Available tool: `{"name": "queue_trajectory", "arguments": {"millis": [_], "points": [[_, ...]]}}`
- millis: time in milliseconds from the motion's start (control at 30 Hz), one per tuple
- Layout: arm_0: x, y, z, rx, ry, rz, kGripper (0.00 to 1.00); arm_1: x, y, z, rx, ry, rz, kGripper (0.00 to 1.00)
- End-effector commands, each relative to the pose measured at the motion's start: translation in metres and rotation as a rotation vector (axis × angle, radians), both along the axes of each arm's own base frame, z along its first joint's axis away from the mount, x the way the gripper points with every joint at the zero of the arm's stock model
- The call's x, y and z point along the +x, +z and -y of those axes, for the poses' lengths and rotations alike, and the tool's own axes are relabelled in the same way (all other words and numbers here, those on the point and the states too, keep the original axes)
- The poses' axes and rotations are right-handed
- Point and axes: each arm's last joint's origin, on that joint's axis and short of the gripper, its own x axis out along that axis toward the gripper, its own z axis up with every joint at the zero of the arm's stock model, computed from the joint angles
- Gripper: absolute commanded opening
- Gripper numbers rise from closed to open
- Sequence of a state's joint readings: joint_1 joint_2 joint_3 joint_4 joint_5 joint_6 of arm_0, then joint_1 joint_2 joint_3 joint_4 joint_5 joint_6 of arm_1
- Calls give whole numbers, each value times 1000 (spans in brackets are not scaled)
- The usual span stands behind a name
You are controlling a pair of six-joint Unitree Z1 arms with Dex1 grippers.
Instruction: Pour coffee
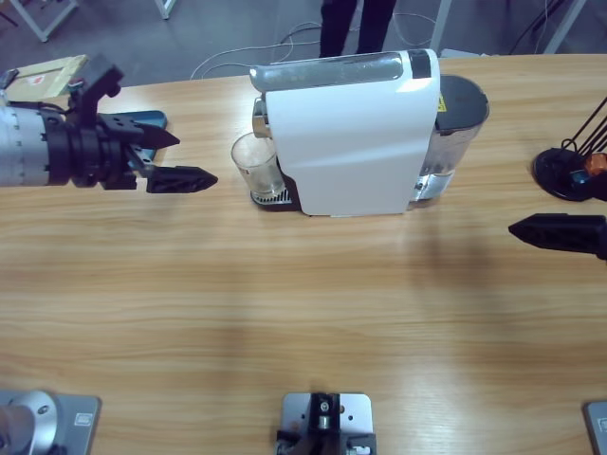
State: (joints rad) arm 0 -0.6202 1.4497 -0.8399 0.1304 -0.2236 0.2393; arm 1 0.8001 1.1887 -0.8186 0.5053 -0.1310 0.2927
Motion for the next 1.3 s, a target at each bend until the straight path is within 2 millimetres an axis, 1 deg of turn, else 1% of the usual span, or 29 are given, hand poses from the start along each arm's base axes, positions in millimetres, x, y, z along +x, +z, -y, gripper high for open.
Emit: {"name": "queue_trajectory", "arguments": {"millis": [33,233,267,333,400,467,533,600,767,933,1033,1167,1300], "points": [[3,-2,6,6,-6,-3,996,-8,-9,7,-6,-3,-17,1000],[2,-6,5,15,-6,-13,996,-6,-8,4,2,-4,-16,1000],[2,-6,6,12,-23,-14,996,-6,-8,4,2,-4,-15,1000],[3,-11,9,34,-130,18,996,-6,-8,5,3,-4,-16,1000],[16,-19,10,54,-160,42,996,-7,-8,6,-1,-4,-22,1000],[30,-27,8,28,-205,58,996,-9,-8,7,-4,-1,-26,1000],[44,-33,6,3,-210,82,996,-12,-7,10,-5,-1,-27,1000],[53,-39,5,-22,-222,103,996,-15,-7,13,-6,-1,-28,1000],[63,-56,11,-64,-306,117,996,-20,-11,18,-13,-1,-37,1000],[66,-75,14,-86,-328,105,996,-19,-12,18,-19,-2,-44,1000],[68,-78,14,-97,-331,114,996,-18,-15,16,-23,2,-54,1000],[77,-84,15,-108,-320,143,996,-18,-17,15,-15,12,-62,1000],[83,-90,18,-115,-318,153,996,-16,-18,13,-18,14,-67,1000]]}}
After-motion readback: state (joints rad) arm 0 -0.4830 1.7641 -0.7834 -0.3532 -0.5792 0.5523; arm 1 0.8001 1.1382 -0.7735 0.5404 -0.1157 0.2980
